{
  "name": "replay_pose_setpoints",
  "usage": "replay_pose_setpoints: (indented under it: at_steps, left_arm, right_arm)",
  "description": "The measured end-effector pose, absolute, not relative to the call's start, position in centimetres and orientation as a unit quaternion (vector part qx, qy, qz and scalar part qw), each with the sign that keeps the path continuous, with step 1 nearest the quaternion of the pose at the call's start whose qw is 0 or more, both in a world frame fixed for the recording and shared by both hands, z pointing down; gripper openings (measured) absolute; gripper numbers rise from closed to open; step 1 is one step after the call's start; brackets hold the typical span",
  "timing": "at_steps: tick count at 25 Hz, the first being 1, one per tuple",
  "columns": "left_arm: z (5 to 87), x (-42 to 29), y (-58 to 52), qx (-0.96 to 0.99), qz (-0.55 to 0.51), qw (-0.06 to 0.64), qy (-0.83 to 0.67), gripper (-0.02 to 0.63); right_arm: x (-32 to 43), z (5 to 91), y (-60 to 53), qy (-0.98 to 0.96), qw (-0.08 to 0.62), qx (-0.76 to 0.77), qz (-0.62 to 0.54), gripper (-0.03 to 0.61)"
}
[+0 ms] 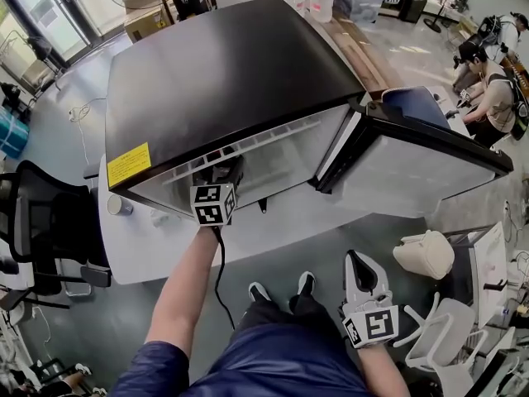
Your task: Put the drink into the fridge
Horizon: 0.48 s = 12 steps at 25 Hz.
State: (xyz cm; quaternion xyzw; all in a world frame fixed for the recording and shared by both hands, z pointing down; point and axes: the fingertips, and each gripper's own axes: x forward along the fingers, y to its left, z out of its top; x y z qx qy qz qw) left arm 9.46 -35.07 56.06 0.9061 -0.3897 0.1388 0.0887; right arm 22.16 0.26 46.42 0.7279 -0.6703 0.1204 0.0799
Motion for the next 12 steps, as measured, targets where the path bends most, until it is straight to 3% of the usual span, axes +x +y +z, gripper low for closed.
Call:
replay_pose_setpoints:
  at_steps: [12]
  left_arm:
    - [56.9, 10.7, -36.9, 0.904, 0.138, 0.091, -0.394, 0.314]
  right_arm:
    - [22.5, 46.9, 0.1, -0.667, 0.082, 0.729, 0.133, 0.005]
